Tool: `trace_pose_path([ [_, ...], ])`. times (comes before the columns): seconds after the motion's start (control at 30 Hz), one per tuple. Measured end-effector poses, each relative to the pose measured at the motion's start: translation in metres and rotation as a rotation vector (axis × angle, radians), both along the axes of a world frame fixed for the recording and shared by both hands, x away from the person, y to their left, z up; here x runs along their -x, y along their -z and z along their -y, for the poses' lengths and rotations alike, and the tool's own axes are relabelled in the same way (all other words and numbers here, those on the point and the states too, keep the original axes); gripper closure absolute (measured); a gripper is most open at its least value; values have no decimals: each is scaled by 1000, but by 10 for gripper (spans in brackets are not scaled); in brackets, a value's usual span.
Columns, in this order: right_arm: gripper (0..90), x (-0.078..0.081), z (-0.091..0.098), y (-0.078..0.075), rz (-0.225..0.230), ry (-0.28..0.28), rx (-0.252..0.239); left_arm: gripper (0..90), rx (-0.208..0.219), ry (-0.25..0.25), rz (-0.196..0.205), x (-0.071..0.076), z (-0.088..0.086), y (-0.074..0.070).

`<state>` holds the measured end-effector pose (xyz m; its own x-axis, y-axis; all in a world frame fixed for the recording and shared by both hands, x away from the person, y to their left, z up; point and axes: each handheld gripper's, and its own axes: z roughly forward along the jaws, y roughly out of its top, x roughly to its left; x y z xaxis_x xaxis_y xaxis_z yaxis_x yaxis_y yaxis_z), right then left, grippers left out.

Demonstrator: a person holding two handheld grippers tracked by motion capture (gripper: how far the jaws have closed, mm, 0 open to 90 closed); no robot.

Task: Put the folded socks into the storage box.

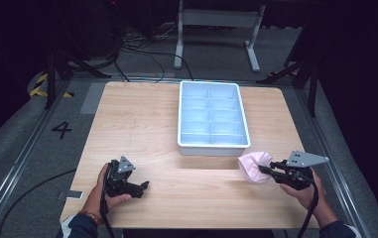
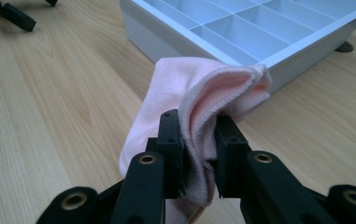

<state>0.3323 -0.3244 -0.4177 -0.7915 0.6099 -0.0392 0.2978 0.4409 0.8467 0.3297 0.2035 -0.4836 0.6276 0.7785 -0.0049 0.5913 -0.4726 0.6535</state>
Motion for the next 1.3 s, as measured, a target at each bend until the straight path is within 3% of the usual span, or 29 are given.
trace_pose_path([
  [0.3, 757, -1, 9, -14, 36, 23, -51, 4, 1, 0, 0, 0, 0, 0],
  [0.63, 757, -11, 10, -28, 87, 43, -59, 4, 1, 1, 0, 0, 0, 0],
  [0.83, 757, -30, 4, -39, 115, 43, -74, 4, 1, 1, 0, 0, 0, 0],
  [1.1, 757, -59, -8, -46, 123, 43, -15, 4, 0, 1, -1, 0, 0, 0],
  [1.3, 757, -77, -22, -59, 148, 38, -15, 5, 0, 4, -1, 0, 0, 0],
])
